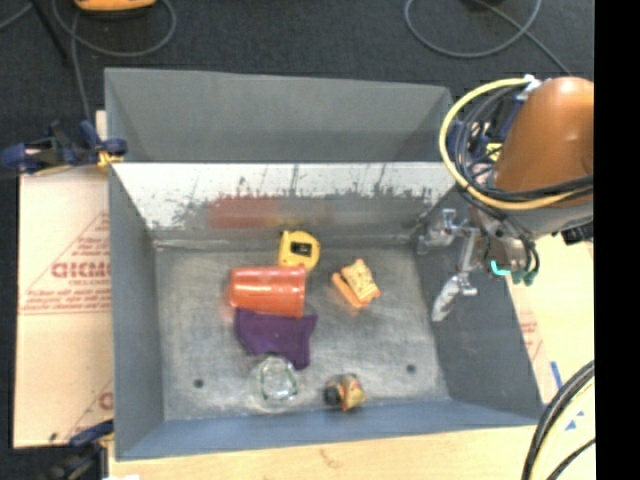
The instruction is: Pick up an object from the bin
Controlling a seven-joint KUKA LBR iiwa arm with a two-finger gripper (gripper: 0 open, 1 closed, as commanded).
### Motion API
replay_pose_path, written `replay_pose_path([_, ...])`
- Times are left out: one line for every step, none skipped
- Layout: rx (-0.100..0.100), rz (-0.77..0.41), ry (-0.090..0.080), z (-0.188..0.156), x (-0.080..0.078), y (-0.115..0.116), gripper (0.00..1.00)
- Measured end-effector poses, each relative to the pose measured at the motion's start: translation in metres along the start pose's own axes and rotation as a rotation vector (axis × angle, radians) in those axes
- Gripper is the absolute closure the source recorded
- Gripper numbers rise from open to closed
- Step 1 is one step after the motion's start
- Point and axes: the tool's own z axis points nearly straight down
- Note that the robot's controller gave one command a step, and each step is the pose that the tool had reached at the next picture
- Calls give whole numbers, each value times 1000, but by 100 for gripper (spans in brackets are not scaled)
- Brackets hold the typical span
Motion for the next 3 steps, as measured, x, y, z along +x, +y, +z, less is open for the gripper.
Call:
replay_pose_path([1,-3,-8,-4,-2,0,0])
replay_pose_path([2,-65,-13,70,-38,28,0])
replay_pose_path([-1,43,-3,74,-35,56,0])
